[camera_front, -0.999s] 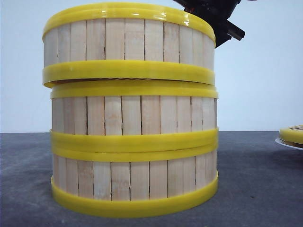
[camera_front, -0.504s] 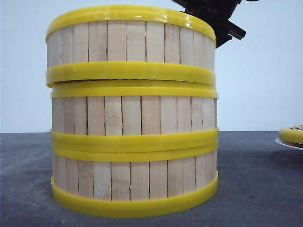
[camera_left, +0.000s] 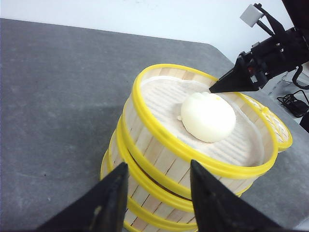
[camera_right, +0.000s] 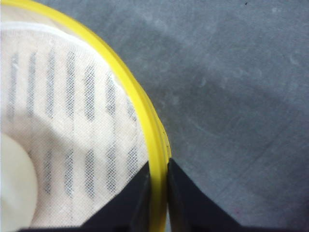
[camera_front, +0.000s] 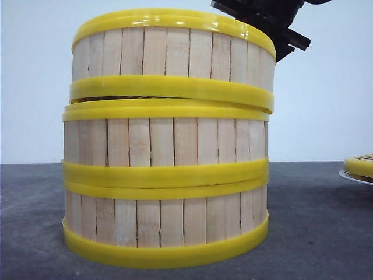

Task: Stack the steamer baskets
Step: 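Lower the held basket onto the stack top and open the right gripper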

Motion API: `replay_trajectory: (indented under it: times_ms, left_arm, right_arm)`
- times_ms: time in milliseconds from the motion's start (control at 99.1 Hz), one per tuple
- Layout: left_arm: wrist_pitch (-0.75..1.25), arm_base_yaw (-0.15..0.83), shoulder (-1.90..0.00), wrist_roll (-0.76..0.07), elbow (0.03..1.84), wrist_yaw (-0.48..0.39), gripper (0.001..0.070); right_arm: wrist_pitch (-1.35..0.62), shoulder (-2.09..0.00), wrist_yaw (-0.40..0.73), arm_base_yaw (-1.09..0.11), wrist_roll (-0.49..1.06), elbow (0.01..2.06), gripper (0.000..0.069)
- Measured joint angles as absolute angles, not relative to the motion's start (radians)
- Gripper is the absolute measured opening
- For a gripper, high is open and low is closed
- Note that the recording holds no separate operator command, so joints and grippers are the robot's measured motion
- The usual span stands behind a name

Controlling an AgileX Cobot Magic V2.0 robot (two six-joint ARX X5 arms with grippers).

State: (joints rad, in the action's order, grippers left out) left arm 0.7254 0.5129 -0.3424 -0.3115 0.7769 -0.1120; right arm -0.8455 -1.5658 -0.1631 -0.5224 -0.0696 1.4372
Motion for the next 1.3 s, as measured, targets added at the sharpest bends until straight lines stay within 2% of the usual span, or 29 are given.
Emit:
replay_trajectory:
  times_ms: [172,847,908,1019,1069,1160,1301]
  left_arm:
    - [0.725,0.513,-0.342,-0.307,0.777,-0.112,0.0231]
    - [0.722,0.513,-0.342,-0.307,0.777,-0.112,0.0231]
    - [0.722,0.513,-0.342,-0.307,0.777,-0.112,0.0231]
    - [0.722,0.513,-0.342,-0.307,0.777,-0.112,0.0231]
    - [0.722,0.513,-0.342,-0.307,0.777,-0.112,0.0231]
    - [0.722,0.513,-0.342,-0.307,0.777,-0.112,0.0231]
    - [0.722,0.513,-0.342,-0.307,0.777,-0.112,0.0231]
  right_arm:
    - [-0.839,-1.566,-0.199,-0.522,-0.065,1.437,0.0032]
    - [-0.823,-1.573,-0.207,-0.533,-0.06,1.437,0.0039]
    - [-0.822,-1.573,-0.211,-0.535,-0.06,1.437,0.0079]
    - [-0.81,-1.573,-0.225,-0.541,-0.062,1.437,0.0235]
    - [-0.802,-1.573,-0.226,-0.542,-0.064,1.437,0.0282]
    - [-0.796,-1.573,-0.228,-0.537,-0.065,1.438,0.0314]
    - [-0.796,-1.528,-0.208,-0.516,-0.067,1.447,0.0323]
